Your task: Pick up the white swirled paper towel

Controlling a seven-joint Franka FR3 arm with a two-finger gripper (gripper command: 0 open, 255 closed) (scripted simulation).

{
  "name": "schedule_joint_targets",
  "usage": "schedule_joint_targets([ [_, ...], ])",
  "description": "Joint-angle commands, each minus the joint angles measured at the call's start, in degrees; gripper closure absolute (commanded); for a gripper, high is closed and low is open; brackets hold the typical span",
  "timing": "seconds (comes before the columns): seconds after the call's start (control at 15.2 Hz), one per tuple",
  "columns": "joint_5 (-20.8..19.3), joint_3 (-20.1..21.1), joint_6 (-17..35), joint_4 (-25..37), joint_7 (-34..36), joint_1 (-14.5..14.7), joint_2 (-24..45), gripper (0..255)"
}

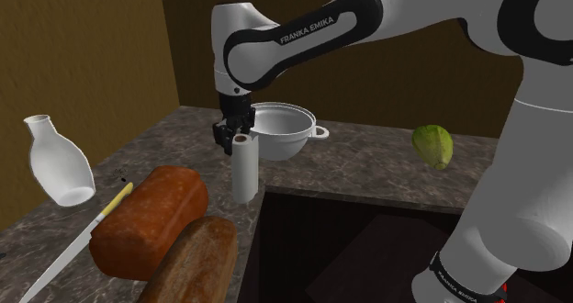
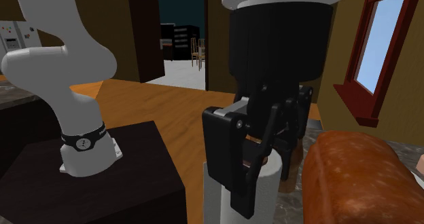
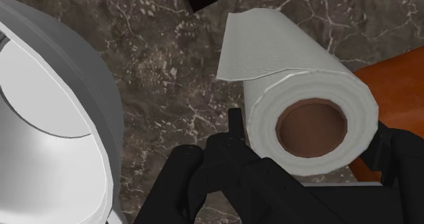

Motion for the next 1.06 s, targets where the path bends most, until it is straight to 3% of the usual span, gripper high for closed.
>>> schedule_joint_targets([
  [0.0,0.1,0.0,-1.1,0.7,-0.2,-0.1,-0.3,255],
  [0.99,1.2,0.2,-10.7,8.6,-1.3,-0.1,-2.1,255],
])
